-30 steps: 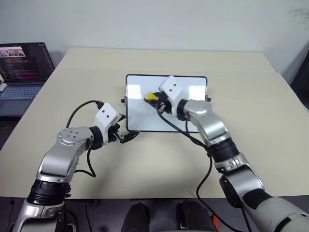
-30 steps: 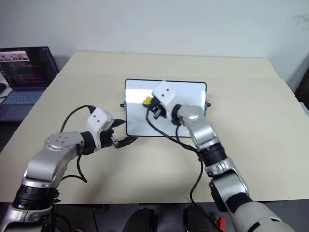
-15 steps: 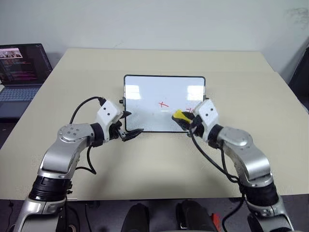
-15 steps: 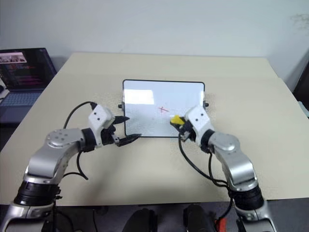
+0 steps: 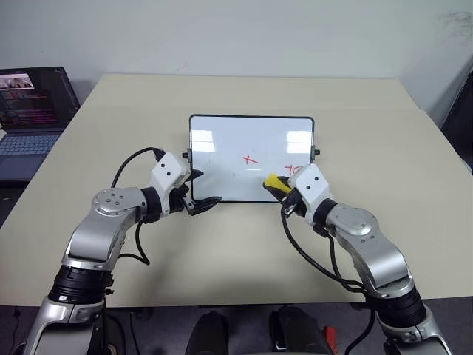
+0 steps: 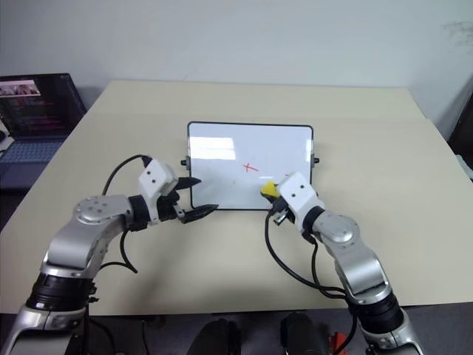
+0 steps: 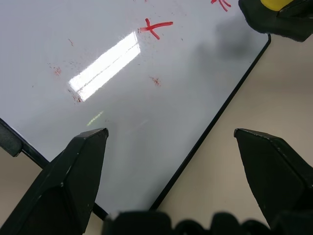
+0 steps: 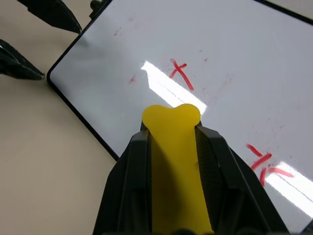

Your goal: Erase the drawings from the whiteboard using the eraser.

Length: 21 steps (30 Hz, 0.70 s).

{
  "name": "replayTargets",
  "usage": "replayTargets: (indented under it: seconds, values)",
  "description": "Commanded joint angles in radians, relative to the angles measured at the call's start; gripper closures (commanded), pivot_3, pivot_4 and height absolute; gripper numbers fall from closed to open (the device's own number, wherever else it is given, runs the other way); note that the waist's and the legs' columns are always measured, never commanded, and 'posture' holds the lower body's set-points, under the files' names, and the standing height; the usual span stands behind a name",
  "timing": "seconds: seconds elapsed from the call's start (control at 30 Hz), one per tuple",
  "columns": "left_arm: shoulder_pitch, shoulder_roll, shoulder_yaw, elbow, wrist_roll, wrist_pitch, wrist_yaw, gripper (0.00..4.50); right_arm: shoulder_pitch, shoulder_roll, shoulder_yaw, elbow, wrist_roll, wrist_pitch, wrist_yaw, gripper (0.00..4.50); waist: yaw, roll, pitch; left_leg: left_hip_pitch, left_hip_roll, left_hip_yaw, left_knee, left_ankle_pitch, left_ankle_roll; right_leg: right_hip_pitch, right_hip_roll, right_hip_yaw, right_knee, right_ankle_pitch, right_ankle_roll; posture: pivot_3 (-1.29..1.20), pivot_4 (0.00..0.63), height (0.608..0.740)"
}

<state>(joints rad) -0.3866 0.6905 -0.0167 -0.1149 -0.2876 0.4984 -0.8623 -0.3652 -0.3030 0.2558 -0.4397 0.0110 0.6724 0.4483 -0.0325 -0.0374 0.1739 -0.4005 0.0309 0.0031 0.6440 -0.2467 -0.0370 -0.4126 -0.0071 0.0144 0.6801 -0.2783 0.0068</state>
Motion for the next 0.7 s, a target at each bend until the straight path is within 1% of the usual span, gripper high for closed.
replayTargets:
  seconds: [0.03,0.1,0.2,0.3,0.5,0.6,0.7]
  values:
    - [-0.027,-0.003,0.005,-0.013,-0.001,-0.013,-0.001,0.00,-0.065,0.023,0.005,0.002,-0.005,-0.020,-0.014,3.54,0.001,0.000,0.000,0.000,0.000,0.000,0.000,0.000,0.000,0.000,0.000,0.000,0.000,0.000,0.000,0.00,0.150,0.740]
    - [-0.030,-0.004,0.004,-0.009,0.000,-0.014,-0.003,0.00,-0.100,0.036,0.019,0.031,-0.004,-0.019,-0.011,3.54,0.002,0.000,0.000,0.000,0.000,0.000,0.000,0.000,0.000,0.000,0.001,0.000,0.000,0.000,0.000,0.00,0.150,0.740]
    - [-0.035,-0.007,-0.001,-0.009,0.001,-0.015,-0.005,0.00,-0.216,0.076,0.081,0.172,-0.035,-0.032,-0.007,3.54,-0.002,0.000,0.000,0.000,0.000,0.000,0.001,0.000,0.000,0.000,0.001,0.000,0.000,0.000,0.000,0.00,0.150,0.740]
    - [-0.035,-0.007,-0.005,-0.011,0.000,-0.014,-0.005,0.00,-0.272,0.100,0.106,0.267,-0.056,-0.062,-0.011,3.54,0.000,0.000,0.000,0.000,0.000,0.000,0.001,0.000,0.000,0.000,0.001,0.000,0.000,0.000,0.000,0.00,0.150,0.740]
    - [-0.031,-0.007,-0.008,-0.020,-0.002,-0.011,-0.002,0.00,-0.361,0.129,0.093,0.452,-0.090,-0.124,-0.038,3.54,0.002,0.000,0.000,0.000,0.000,0.000,0.001,0.000,0.000,0.000,-0.002,0.000,0.000,0.000,0.000,0.00,0.150,0.740]
    - [-0.025,-0.006,-0.008,-0.024,-0.002,-0.010,-0.003,0.00,-0.395,0.121,0.081,0.535,-0.103,-0.156,-0.045,3.54,0.001,0.000,0.000,0.000,0.000,0.000,0.001,0.000,0.000,0.000,-0.003,0.000,0.000,0.000,-0.001,0.00,0.150,0.740]
    - [-0.024,-0.007,-0.008,-0.026,-0.002,-0.009,-0.001,0.00,-0.408,0.110,0.069,0.578,-0.108,-0.174,-0.045,3.54,0.001,0.000,0.000,0.000,0.001,0.000,0.001,0.000,0.000,0.000,-0.003,0.000,0.001,0.000,-0.001,0.00,0.150,0.740]
